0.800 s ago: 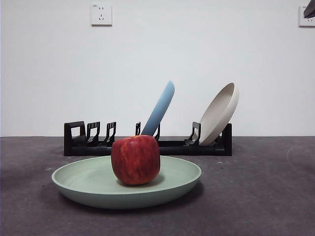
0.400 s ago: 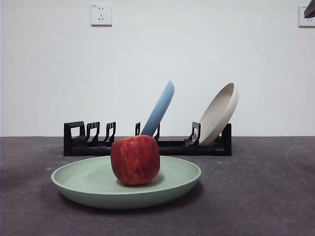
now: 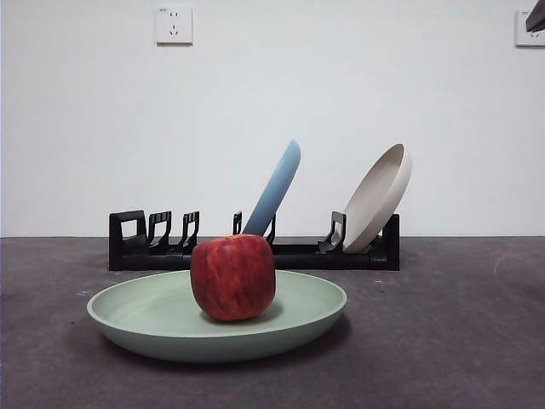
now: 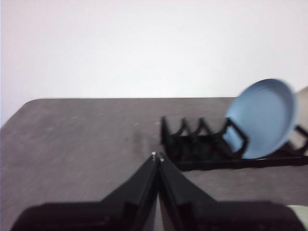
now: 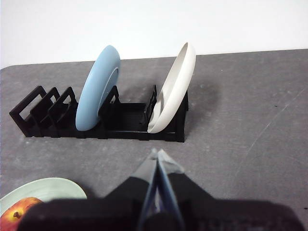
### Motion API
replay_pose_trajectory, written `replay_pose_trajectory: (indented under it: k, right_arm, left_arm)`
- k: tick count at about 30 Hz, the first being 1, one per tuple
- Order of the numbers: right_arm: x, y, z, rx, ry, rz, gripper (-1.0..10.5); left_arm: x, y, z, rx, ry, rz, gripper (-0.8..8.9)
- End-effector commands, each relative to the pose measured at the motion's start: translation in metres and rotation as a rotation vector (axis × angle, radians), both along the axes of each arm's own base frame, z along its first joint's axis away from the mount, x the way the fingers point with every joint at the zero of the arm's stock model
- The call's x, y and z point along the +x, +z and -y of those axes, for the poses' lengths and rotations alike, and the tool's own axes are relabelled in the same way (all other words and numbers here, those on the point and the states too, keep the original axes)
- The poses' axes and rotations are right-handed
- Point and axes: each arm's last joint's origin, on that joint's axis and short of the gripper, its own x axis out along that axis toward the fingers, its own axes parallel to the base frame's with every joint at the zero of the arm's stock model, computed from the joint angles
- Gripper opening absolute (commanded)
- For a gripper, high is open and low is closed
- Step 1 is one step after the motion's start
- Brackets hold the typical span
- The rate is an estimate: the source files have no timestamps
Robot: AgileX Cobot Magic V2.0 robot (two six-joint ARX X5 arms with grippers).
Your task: Take the green plate from the plate rack,put the plate on the table,take the apple from the table,put the apple in the plate
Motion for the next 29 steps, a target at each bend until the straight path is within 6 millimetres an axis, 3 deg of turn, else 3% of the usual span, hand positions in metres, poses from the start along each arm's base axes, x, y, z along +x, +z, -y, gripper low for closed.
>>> replay_pose_trajectory:
  k: [1,7,13,29]
  right_arm:
    - [0.0,-0.002,0.0,0.008,-0.005,-0.003,-0.1]
    - [0.0,-0.002,0.0,0.008,-0.005,-0.003,-0.1]
    - [0.0,-0.002,0.0,0.008,-0.005,-0.003,-0.1]
    - [0.0,-0.002,0.0,0.008,-0.005,-0.003,-0.1]
  left_arm:
    - [0.006,-0.028,-0.003,0.012,0.03,-0.021,-0.01]
    - [0.01,-0.078,-0.004,0.014,0.046,-0.073,-0.01]
    - [0.011,-0.108,-0.005,0.011,0.048,-0.076,-0.01]
    - [0.008,-0.114,-0.004,0.008,0.032,-0.092,-0.01]
